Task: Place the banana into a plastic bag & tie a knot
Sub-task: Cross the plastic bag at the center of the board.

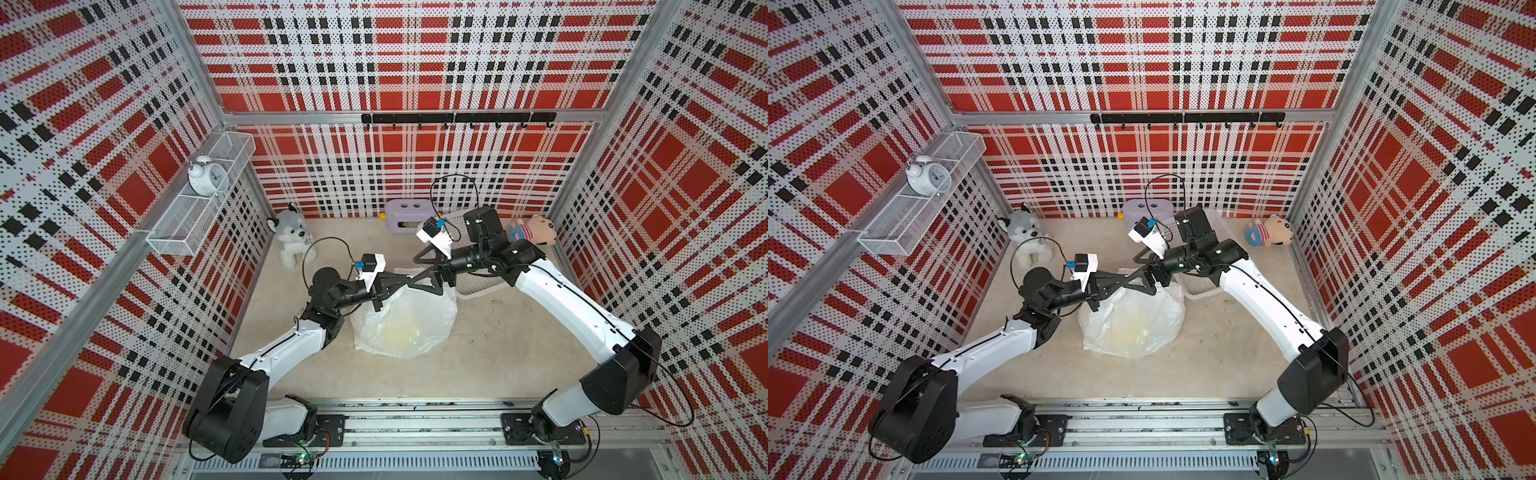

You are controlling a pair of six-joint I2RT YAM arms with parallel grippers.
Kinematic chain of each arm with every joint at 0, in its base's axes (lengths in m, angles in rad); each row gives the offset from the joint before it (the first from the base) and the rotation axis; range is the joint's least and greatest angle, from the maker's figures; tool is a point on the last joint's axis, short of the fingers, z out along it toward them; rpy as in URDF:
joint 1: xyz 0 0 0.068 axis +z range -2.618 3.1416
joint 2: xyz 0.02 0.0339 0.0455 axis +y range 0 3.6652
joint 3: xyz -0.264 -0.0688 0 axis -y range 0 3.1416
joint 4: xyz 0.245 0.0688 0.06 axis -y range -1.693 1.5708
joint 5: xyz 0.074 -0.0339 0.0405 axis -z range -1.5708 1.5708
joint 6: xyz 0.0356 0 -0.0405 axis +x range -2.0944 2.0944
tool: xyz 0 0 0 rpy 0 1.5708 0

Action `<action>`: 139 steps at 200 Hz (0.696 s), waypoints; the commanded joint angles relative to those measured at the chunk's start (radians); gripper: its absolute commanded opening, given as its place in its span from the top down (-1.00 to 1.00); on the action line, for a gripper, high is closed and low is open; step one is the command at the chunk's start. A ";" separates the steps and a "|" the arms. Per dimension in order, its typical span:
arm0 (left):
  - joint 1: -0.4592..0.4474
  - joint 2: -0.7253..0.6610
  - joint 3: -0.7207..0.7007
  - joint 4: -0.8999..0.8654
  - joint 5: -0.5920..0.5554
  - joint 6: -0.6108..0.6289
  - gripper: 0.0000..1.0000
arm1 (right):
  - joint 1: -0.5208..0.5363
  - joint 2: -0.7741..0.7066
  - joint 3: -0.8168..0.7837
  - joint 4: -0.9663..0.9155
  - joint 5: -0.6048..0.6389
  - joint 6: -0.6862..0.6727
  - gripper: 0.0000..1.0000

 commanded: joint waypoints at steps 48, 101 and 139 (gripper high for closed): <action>0.009 -0.032 -0.004 -0.022 0.026 0.043 1.00 | -0.104 0.063 0.041 -0.022 -0.038 0.092 -0.12; 0.016 -0.034 0.012 -0.014 0.040 0.033 1.00 | -0.045 0.083 0.060 -0.101 -0.059 0.005 -0.06; 0.020 -0.043 0.008 0.019 0.043 0.008 1.00 | -0.009 0.088 0.062 -0.130 -0.066 -0.022 -0.08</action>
